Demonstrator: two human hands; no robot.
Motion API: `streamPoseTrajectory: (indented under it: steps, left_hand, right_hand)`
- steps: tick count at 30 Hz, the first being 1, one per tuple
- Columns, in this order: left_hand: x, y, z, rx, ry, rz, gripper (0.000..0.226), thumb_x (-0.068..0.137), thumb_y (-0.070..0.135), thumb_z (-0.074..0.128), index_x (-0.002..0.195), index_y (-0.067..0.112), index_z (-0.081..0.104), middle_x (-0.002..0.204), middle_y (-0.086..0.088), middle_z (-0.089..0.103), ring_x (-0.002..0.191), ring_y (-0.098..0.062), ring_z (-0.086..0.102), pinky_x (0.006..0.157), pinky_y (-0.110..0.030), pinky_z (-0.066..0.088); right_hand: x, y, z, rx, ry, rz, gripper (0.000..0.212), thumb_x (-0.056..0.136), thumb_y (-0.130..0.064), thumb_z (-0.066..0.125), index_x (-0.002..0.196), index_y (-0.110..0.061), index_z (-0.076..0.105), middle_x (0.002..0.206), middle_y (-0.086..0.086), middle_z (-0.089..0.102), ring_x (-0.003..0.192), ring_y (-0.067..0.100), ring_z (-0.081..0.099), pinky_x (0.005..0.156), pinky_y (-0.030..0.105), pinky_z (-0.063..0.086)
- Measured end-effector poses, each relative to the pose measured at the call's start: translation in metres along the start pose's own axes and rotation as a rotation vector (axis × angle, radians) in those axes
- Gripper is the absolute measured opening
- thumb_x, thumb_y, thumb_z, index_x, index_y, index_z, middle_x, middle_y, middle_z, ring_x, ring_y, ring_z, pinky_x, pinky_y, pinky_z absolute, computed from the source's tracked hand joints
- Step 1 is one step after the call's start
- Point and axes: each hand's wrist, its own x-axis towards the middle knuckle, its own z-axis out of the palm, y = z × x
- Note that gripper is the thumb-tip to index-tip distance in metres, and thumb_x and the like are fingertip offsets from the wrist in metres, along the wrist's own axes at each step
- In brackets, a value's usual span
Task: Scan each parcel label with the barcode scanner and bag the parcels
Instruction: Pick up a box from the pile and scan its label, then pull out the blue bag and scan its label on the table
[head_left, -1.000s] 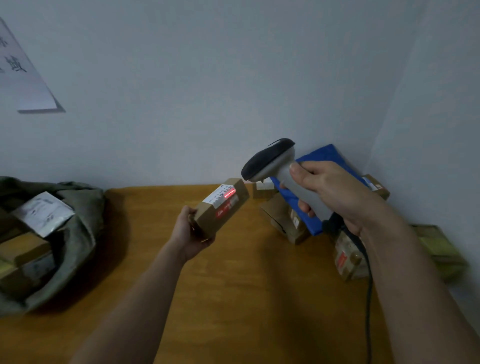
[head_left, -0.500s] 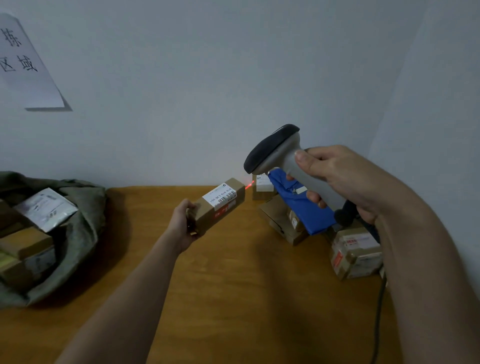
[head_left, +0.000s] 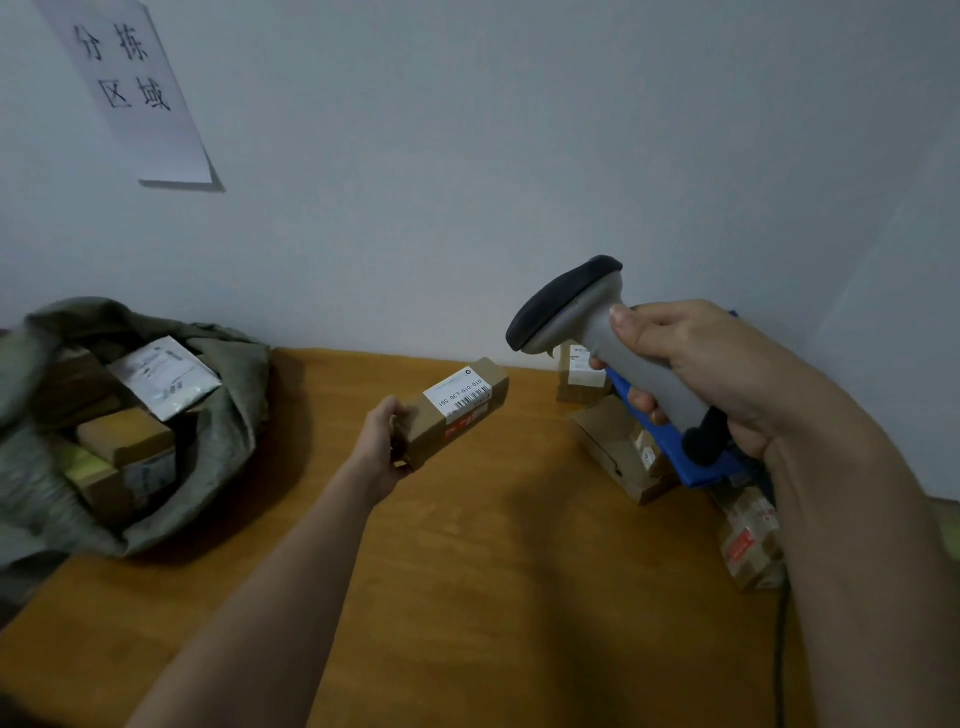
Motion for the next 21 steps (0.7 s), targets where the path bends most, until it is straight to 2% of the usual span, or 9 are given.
streamPoseTrajectory:
  steps: [4, 7, 10, 12, 15, 19, 21]
  left_hand:
    - [0.013, 0.011, -0.037, -0.031, 0.005, -0.004, 0.023, 0.087, 0.031, 0.047, 0.097, 0.014, 0.06, 0.1, -0.014, 0.057, 0.09, -0.026, 0.053, 0.07, -0.033, 0.043]
    - [0.035, 0.025, -0.079, -0.094, 0.064, 0.025, 0.019, 0.089, 0.035, 0.051, 0.096, 0.02, 0.06, 0.103, -0.013, 0.06, 0.094, -0.025, 0.055, 0.076, -0.034, 0.047]
    - [0.075, 0.039, -0.14, -0.09, 0.285, 0.103, 0.037, 0.082, 0.045, 0.061, 0.111, 0.021, 0.065, 0.118, -0.011, 0.064, 0.105, -0.027, 0.06, 0.089, -0.04, 0.053]
    - [0.096, 0.052, -0.189, 0.005, 0.521, 0.193, 0.049, 0.087, 0.045, 0.06, 0.131, 0.022, 0.058, 0.13, -0.007, 0.057, 0.116, -0.027, 0.055, 0.1, -0.044, 0.047]
    - [0.119, 0.075, -0.256, 0.079, 0.788, 0.27, 0.059, 0.088, 0.052, 0.058, 0.14, 0.024, 0.049, 0.14, -0.005, 0.045, 0.126, -0.028, 0.046, 0.106, -0.048, 0.041]
    - [0.153, 0.102, -0.316, 0.193, 0.935, 0.249, 0.065, 0.089, 0.048, 0.062, 0.145, 0.023, 0.042, 0.147, -0.007, 0.029, 0.13, -0.031, 0.034, 0.108, -0.045, 0.036]
    - [0.169, 0.112, -0.332, 0.248, 0.955, 0.195, 0.078, 0.085, 0.044, 0.07, 0.149, 0.02, 0.032, 0.15, -0.008, 0.021, 0.131, -0.033, 0.031, 0.107, -0.045, 0.035]
  right_hand:
    - [0.021, -0.013, 0.044, 0.047, -0.01, 0.04, 0.044, 0.098, -0.047, 0.046, 0.103, -0.009, 0.068, 0.081, 0.013, 0.06, 0.063, 0.018, 0.055, 0.058, 0.031, 0.047]
    - [0.045, -0.021, 0.094, 0.17, 0.002, 0.08, 0.045, 0.098, -0.047, 0.047, 0.102, -0.008, 0.07, 0.074, 0.012, 0.06, 0.057, 0.016, 0.055, 0.053, 0.028, 0.046]
    - [0.079, -0.026, 0.155, 0.208, 0.019, 0.164, 0.044, 0.098, -0.048, 0.049, 0.104, -0.01, 0.068, 0.067, 0.013, 0.059, 0.055, 0.019, 0.054, 0.054, 0.03, 0.046]
    - [0.102, -0.029, 0.2, 0.23, -0.008, 0.218, 0.041, 0.098, -0.049, 0.05, 0.107, -0.013, 0.067, 0.066, 0.013, 0.06, 0.055, 0.02, 0.055, 0.054, 0.031, 0.047]
    - [0.13, -0.033, 0.258, 0.247, -0.076, 0.261, 0.04, 0.098, -0.048, 0.05, 0.11, -0.013, 0.066, 0.068, 0.009, 0.06, 0.052, 0.016, 0.056, 0.052, 0.029, 0.047]
    - [0.152, -0.034, 0.305, 0.234, -0.145, 0.297, 0.043, 0.099, -0.047, 0.049, 0.12, -0.012, 0.063, 0.074, 0.007, 0.06, 0.05, 0.013, 0.057, 0.05, 0.027, 0.048]
    - [0.161, -0.033, 0.316, 0.231, -0.138, 0.315, 0.042, 0.099, -0.046, 0.049, 0.119, -0.012, 0.064, 0.074, 0.007, 0.06, 0.049, 0.013, 0.056, 0.05, 0.026, 0.048]
